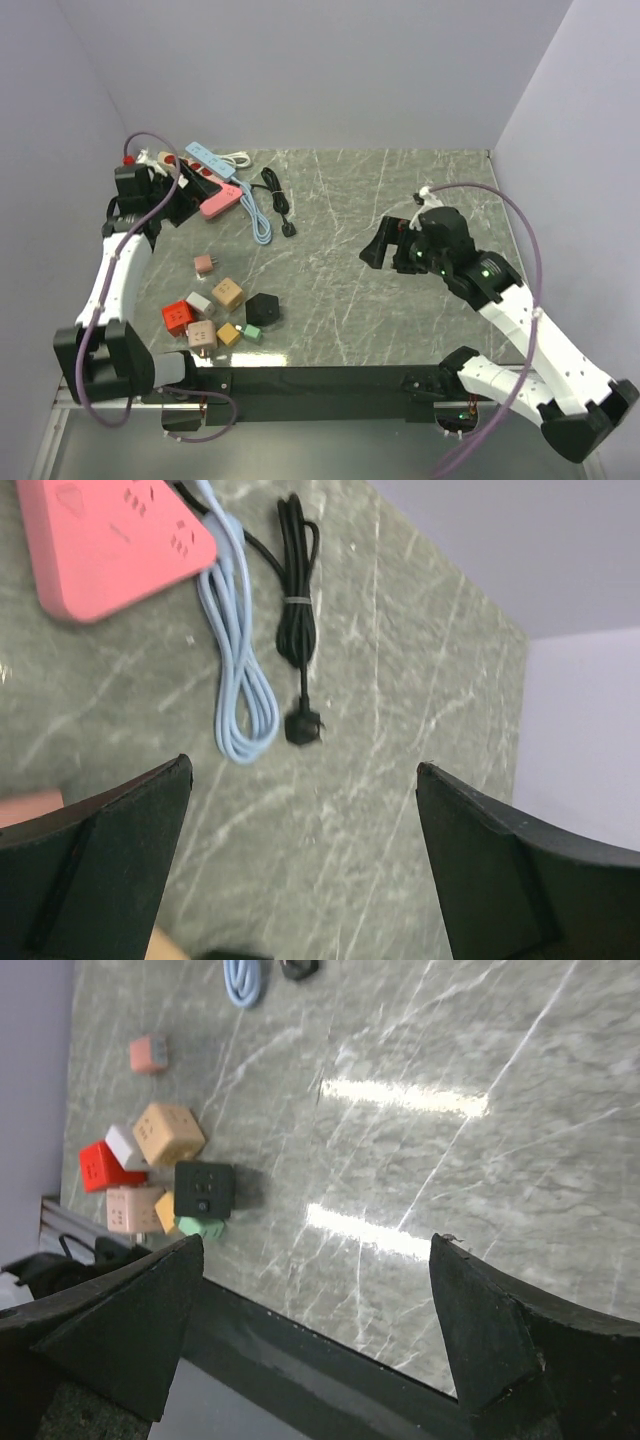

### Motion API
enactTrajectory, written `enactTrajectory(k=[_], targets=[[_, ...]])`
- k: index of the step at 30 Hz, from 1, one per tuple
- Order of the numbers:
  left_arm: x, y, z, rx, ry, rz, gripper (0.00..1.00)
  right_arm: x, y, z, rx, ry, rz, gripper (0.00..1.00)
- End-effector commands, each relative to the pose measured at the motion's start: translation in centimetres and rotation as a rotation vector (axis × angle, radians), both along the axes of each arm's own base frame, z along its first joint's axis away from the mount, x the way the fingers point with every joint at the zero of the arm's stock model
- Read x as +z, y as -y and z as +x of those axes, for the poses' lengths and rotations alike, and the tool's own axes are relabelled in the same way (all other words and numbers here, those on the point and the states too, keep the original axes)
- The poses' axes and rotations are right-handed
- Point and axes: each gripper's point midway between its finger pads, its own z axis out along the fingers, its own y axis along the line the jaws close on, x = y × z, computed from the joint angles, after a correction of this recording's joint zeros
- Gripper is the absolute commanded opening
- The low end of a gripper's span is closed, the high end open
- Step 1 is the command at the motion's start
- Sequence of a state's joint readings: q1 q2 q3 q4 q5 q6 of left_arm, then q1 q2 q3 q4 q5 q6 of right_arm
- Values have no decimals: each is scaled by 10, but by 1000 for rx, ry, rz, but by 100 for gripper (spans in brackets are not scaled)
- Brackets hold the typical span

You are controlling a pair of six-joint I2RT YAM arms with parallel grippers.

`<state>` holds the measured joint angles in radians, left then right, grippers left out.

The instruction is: Pull the plug off the socket

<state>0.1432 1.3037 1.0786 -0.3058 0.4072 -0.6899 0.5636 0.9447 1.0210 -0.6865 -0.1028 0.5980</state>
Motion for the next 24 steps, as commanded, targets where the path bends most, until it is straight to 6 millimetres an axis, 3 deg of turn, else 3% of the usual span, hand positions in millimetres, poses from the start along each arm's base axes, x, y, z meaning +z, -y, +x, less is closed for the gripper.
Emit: enactTrajectory(k=[1, 7, 11, 14, 18, 24], targets=[[15, 8, -28, -45, 44, 15, 99, 14, 21, 1, -91, 83, -2, 100], [69, 40, -67, -181, 251, 7, 99, 33, 55, -5, -219, 208, -5, 100], [81, 62, -83, -280, 317, 8, 99, 33, 81, -8, -314, 254, -50, 100], [93, 72, -93, -325, 356, 20, 99, 24, 90, -12, -346, 230, -79, 100], [107, 83, -103, -380, 410, 29, 99, 13, 97, -15, -382, 206, -100, 100], [122, 90, -114, -419, 457, 48, 99, 19, 102, -14, -413, 245, -75, 98]])
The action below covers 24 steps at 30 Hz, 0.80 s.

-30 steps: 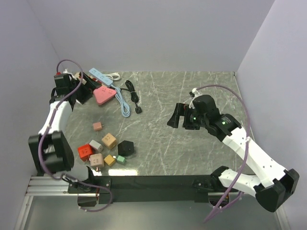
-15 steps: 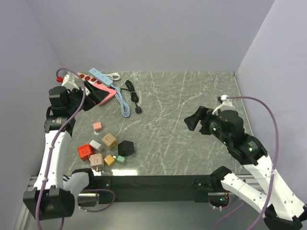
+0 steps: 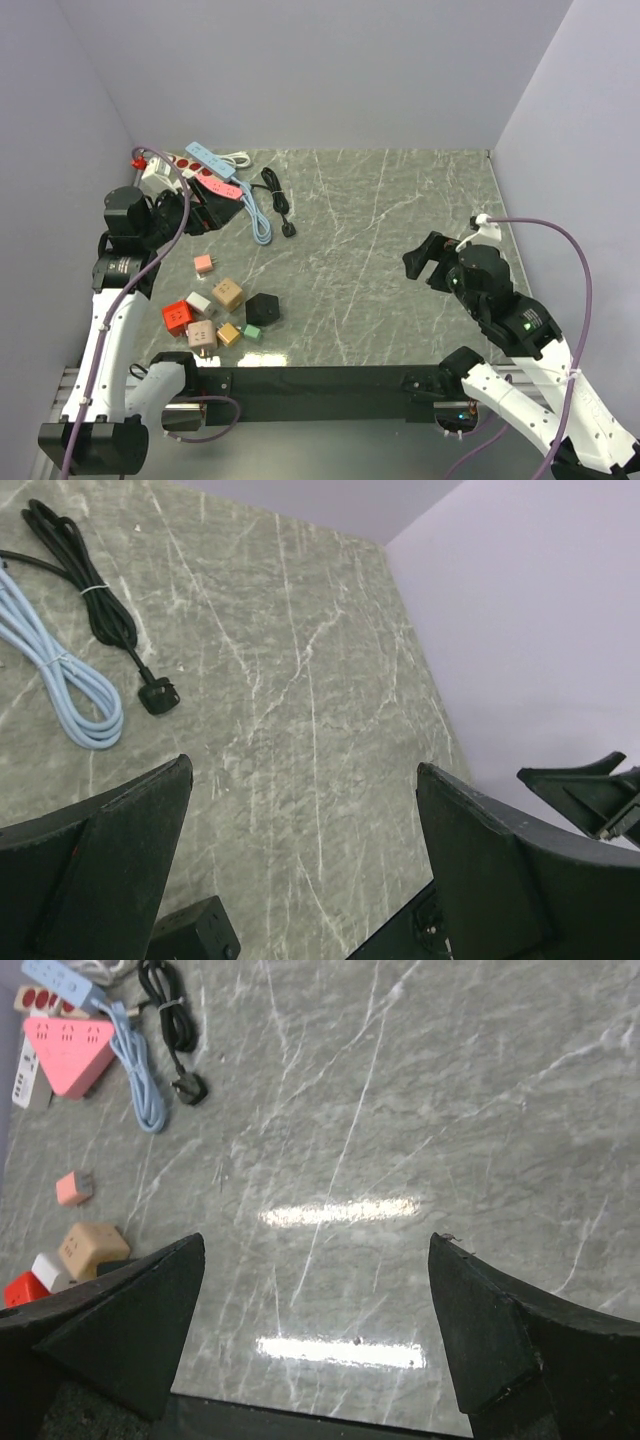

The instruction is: Pull the plug off the socket

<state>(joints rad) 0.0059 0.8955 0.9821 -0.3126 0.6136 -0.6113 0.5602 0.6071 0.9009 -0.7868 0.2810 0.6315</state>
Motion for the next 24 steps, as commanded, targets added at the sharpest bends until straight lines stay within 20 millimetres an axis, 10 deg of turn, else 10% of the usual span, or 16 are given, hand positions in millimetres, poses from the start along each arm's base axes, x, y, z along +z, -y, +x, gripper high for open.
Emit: enactTrajectory(k=[1, 24], targets=[[32, 11, -11, -65, 122, 27, 99, 11, 14, 5, -82, 60, 6, 98], [56, 23, -5, -125, 175, 59, 93, -2, 40, 9, -207, 234, 39, 54]])
